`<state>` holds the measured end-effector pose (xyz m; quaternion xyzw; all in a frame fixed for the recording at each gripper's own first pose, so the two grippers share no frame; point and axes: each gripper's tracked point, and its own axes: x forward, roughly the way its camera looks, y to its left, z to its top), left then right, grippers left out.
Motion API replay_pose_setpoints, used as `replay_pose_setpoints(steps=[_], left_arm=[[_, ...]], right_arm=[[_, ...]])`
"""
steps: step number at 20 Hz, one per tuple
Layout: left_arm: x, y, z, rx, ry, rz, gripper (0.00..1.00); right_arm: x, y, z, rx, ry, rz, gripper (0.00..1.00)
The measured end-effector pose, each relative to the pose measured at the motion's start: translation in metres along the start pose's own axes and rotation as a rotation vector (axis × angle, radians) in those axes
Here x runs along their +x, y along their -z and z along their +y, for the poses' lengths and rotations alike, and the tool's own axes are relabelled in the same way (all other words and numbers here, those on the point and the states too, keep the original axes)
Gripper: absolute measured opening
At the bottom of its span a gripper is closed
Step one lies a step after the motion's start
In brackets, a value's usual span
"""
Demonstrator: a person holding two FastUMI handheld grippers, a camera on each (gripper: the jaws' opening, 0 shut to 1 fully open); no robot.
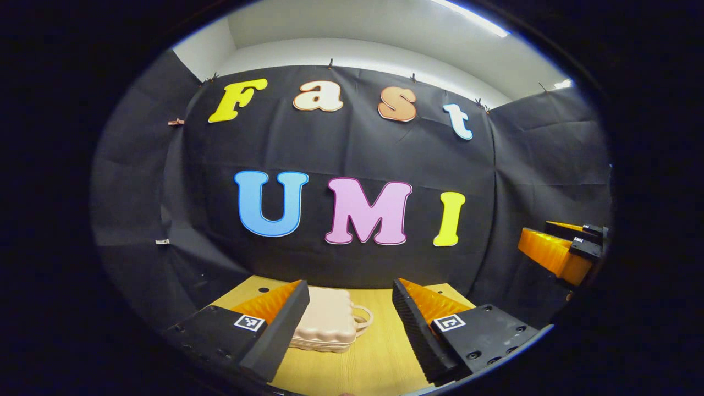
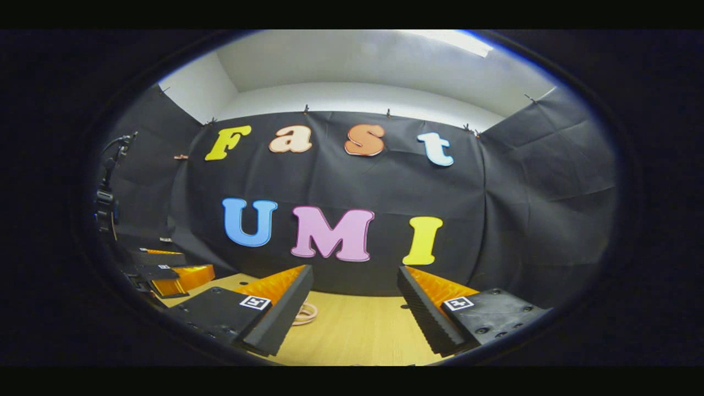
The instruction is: First open the suitcase, pack the skin care products into it, and then close the suitcase.
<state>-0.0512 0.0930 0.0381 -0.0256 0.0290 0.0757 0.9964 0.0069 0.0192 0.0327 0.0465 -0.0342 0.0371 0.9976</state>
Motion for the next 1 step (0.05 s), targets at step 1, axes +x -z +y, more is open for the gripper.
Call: replay_pose_setpoints(steps=[1], left_arm=[[-0.0001,-0.0078,0.0014,0.007,-0.018,-0.022,0.96]], right_arm=[[0.0010,-0.0012,-0.0015,0.016,0.001,0.001,0.98]])
